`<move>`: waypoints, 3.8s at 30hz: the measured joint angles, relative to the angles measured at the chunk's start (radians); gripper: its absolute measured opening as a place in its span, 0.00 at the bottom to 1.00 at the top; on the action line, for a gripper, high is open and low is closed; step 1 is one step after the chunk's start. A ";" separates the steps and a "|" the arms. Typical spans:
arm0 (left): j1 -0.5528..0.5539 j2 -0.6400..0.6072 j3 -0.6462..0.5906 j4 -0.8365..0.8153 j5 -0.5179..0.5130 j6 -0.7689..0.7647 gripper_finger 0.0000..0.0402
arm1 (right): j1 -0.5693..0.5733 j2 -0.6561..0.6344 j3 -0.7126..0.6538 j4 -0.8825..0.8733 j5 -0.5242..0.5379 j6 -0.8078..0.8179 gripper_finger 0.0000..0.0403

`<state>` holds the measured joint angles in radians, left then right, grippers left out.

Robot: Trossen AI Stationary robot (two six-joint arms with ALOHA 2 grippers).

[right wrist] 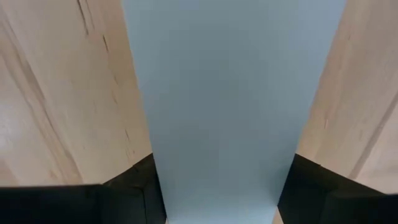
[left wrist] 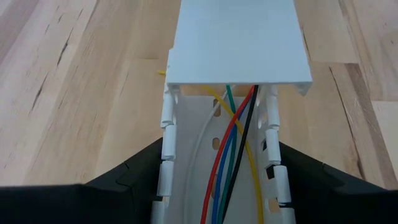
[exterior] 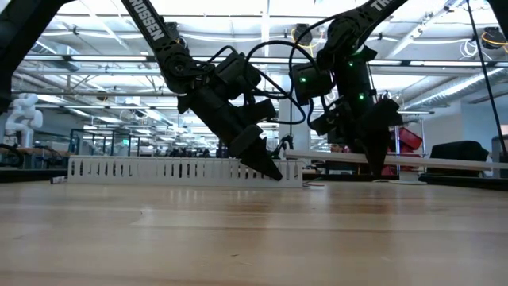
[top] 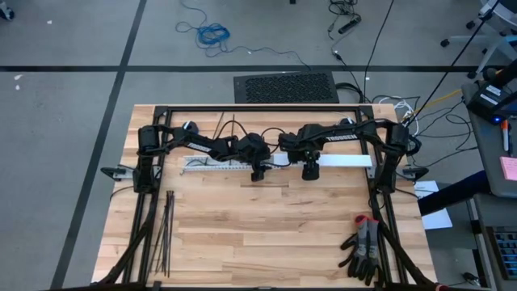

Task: Ziptie cables
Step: Close the white cable duct

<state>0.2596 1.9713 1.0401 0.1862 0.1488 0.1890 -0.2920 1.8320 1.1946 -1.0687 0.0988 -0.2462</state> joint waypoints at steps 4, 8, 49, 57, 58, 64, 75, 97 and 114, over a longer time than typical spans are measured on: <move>0.000 0.000 0.000 0.003 0.000 0.000 0.62 | -0.001 0.000 0.000 -0.001 0.003 0.000 0.53; 0.000 0.000 0.000 0.001 0.000 0.000 0.62 | -0.011 0.000 0.000 -0.026 0.003 0.007 0.53; -0.007 -0.001 0.000 -0.009 -0.023 -0.003 0.58 | 0.000 0.075 0.043 -0.067 0.013 0.029 0.53; -0.007 -0.001 0.000 -0.005 -0.027 -0.001 0.57 | 0.000 0.075 0.043 -0.034 0.010 0.017 0.53; -0.007 -0.001 0.000 -0.003 -0.027 -0.001 0.57 | 0.000 0.075 0.043 -0.032 0.009 0.017 0.53; -0.008 0.000 0.000 0.005 -0.027 -0.001 0.57 | 0.000 0.075 0.043 -0.024 0.008 0.017 0.53; -0.008 0.000 0.000 0.007 -0.027 -0.001 0.57 | 0.000 0.075 0.046 -0.026 0.007 0.035 0.56; -0.013 0.000 0.000 0.001 -0.030 -0.019 0.57 | 0.118 -0.047 0.238 -0.112 0.084 0.116 0.85; -0.013 0.000 0.002 -0.009 -0.026 -0.019 0.57 | 0.175 -0.412 -0.206 0.537 0.194 0.434 0.08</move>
<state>0.2466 1.9709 1.0416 0.1772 0.1229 0.1697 -0.1169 1.4199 0.9881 -0.5321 0.2926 0.1878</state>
